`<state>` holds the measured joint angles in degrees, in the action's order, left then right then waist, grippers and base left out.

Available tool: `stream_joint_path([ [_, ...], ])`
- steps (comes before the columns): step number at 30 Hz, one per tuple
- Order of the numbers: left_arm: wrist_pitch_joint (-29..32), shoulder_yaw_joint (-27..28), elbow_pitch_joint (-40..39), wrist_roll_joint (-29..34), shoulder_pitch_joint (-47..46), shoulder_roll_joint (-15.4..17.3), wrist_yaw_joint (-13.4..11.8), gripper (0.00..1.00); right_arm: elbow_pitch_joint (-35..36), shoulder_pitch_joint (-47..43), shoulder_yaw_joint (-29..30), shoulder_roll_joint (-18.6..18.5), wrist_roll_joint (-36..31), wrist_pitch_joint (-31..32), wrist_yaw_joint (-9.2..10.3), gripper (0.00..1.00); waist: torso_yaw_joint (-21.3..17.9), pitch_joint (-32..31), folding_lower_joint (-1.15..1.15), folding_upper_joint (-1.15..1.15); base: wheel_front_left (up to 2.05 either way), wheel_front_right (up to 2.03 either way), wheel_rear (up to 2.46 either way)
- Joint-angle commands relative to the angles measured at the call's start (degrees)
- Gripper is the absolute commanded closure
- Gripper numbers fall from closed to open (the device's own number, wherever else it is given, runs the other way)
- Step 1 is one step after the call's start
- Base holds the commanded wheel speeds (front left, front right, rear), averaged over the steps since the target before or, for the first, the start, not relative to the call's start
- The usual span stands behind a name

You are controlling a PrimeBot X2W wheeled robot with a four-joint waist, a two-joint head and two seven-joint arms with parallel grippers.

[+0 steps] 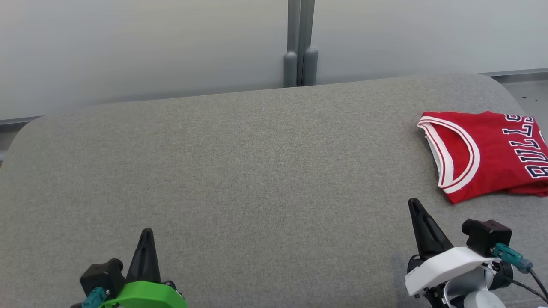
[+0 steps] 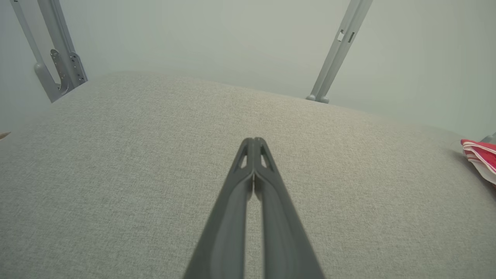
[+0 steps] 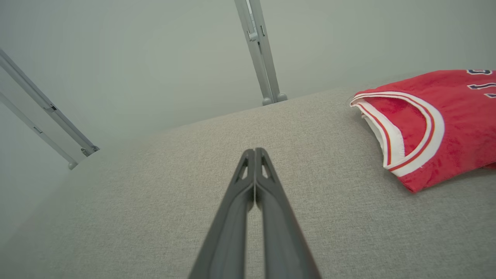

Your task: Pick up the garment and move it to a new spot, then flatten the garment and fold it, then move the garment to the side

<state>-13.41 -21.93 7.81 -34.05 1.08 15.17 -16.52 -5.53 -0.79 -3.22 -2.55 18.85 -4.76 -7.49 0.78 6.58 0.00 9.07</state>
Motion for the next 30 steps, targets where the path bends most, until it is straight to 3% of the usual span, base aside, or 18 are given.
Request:
stream_joint_path([
  [1,0.34,1.25,-0.89,-2.05,-0.95,-0.03,0.56,1.00,0.42,1.56,0.49,-0.34,2.59,0.36,-0.01,1.00,-0.01,0.01,0.00,0.01,0.00,0.00,0.00],
  [6,1.46,2.89,-0.46,-6.10,-1.76,-0.88,1.90,1.00,-0.73,2.51,1.16,-0.63,7.87,1.14,-0.01,1.00,-0.05,0.23,0.00,0.10,0.00,0.00,0.00],
  [30,6.14,9.61,2.16,-22.65,-5.57,-4.37,7.63,1.00,-4.92,5.90,3.60,-2.00,29.68,4.06,-0.01,1.00,-0.21,0.69,0.00,0.10,0.00,0.00,0.00],
])
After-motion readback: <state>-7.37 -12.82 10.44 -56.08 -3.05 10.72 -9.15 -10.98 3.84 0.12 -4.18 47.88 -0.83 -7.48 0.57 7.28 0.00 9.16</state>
